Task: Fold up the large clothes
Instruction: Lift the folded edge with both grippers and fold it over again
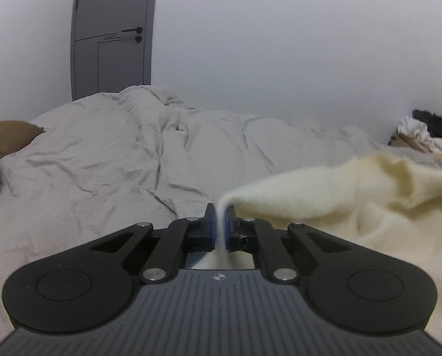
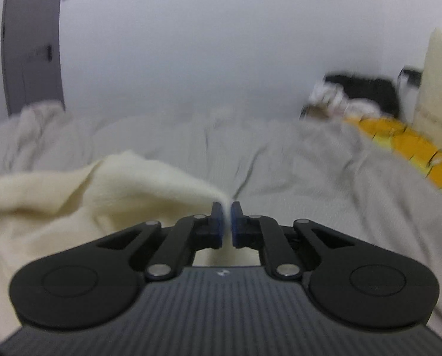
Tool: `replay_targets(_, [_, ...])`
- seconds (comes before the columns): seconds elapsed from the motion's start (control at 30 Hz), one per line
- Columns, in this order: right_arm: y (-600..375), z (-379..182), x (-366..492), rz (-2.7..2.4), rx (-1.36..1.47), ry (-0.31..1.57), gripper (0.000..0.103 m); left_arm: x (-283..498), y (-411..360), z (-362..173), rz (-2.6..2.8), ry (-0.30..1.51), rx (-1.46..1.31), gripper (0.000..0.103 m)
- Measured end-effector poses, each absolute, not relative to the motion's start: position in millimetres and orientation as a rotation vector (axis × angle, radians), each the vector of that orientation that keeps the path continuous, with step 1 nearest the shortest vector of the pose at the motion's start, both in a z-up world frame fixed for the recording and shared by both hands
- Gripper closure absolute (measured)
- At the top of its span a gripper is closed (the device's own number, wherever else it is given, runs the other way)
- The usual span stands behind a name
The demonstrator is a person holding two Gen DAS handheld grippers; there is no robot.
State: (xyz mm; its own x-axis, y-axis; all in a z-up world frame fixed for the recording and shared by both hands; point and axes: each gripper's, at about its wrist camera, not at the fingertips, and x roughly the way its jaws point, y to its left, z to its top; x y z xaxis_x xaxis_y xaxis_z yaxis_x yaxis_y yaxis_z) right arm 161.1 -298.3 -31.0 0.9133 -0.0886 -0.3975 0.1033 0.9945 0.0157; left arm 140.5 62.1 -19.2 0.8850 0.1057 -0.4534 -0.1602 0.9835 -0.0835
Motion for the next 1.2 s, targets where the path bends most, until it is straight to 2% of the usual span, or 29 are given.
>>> replay_targets(0.2, [-336, -22, 118, -0.190, 0.201, 0.354, 0.096, 98, 89, -10, 0.136, 0.454, -0.287, 0.097])
replay_targets(0.27, [-355, -33, 116, -0.255, 0.296, 0.404, 0.101, 94, 98, -14, 0.143, 0.475, -0.343, 0.097])
replay_targets(0.47, [-392, -80, 146, -0.297, 0.502, 0.617, 0.101, 118, 116, -40, 0.155, 0.565, -0.463, 0.097])
replay_targets(0.67, [-362, -95, 164, -0.262, 0.428, 0.673, 0.100, 145, 130, -70, 0.157, 0.644, -0.559, 0.096])
replay_targets(0.9, [-371, -109, 166, -0.248, 0.506, 0.713, 0.100, 158, 137, -76, 0.126, 0.648, -0.577, 0.095])
replay_targets(0.93, [-373, -106, 165, -0.248, 0.518, 0.697, 0.100, 155, 137, -74, 0.123, 0.643, -0.576, 0.091])
replay_targets(1.0, [-370, -97, 157, -0.238, 0.539, 0.661, 0.098, 146, 134, -69, 0.138, 0.642, -0.582, 0.073])
replay_targets(1.03, [-369, -92, 153, -0.225, 0.550, 0.639, 0.098, 142, 135, -66, 0.150, 0.640, -0.580, 0.054])
replay_targets(1.07, [-367, -86, 149, -0.206, 0.560, 0.618, 0.097, 138, 134, -62, 0.157, 0.631, -0.575, 0.045])
replay_targets(1.2, [-358, -65, 125, -0.150, 0.597, 0.544, 0.097, 113, 125, -45, 0.112, 0.593, -0.573, 0.037])
